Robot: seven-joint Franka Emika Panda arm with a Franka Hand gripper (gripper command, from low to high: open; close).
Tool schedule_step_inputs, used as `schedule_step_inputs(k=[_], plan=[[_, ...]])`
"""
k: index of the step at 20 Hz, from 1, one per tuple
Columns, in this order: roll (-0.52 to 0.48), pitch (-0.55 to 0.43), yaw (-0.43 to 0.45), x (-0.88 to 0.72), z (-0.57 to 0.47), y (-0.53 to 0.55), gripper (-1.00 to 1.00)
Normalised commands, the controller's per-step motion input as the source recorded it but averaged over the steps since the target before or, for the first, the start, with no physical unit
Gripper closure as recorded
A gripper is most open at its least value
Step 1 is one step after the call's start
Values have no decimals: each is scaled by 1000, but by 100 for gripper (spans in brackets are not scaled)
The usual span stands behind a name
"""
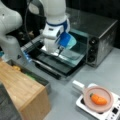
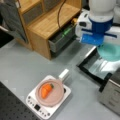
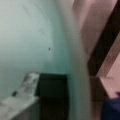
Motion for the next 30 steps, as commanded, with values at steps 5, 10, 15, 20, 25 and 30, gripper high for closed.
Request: schedule_step_inputs(k=[5, 10, 15, 20, 25, 30], plan=[[101, -226, -134, -502, -191, 32, 100], [101, -231, -96, -341, -189, -5, 100], [134, -281, -7, -175, -118, 55, 100], [154, -269, 11, -103, -157, 129, 100], [113, -193, -35, -93, -179, 173, 100], [110, -157, -84, -52, -177, 170, 100]])
